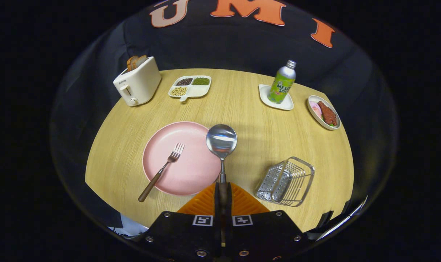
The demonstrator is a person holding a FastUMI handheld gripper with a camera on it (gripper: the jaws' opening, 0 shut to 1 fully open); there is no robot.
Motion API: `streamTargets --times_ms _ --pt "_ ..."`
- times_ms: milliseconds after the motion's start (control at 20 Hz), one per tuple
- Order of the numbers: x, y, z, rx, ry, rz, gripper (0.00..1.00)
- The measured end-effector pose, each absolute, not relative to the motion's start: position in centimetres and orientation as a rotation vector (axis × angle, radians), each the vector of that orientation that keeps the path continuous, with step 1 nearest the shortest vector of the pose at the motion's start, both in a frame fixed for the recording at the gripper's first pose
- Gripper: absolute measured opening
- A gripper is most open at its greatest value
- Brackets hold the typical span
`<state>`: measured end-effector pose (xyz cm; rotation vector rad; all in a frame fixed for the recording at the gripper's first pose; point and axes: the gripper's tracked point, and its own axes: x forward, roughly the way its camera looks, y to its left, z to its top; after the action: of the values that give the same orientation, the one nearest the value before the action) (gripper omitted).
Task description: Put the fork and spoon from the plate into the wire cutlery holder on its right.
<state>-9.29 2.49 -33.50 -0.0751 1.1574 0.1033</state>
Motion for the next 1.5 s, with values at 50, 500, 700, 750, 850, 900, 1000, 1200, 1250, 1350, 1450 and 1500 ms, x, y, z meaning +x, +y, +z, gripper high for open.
streamTargets --times_ms 50,500,700,750,850,900,1000,1200,1250,1350,1450,1500 --pt "-9.4 1.5 -33.1 -0.073 1.158 0.086 0.05" --pt "-10.4 -7.0 -32.2 -0.069 1.252 -0.061 0.05" --pt "-11.7 -7.7 -32.8 -0.022 1.33 -0.039 0.05" --pt "-11.9 -7.8 -33.1 -0.016 1.347 -0.03 0.05" --pt "-12.6 -8.2 -33.7 0.0 1.39 -0.026 0.05" --pt "-12.8 -8.3 -34.0 0.016 1.413 -0.024 0.05" --pt "-13.1 -8.8 -34.2 0.032 1.454 -0.023 0.05" --pt "-13.0 -9.5 -35.1 0.087 1.527 -0.068 0.08" --pt "-12.6 -9.8 -35.4 0.102 1.527 -0.095 0.08" --pt "-12.4 -9.7 -35.8 0.113 1.541 -0.091 0.08" --pt "-12.0 -9.7 -36.0 0.089 1.531 -0.089 0.08" --pt "-11.7 -9.7 -36.2 0.074 1.521 -0.092 0.09"
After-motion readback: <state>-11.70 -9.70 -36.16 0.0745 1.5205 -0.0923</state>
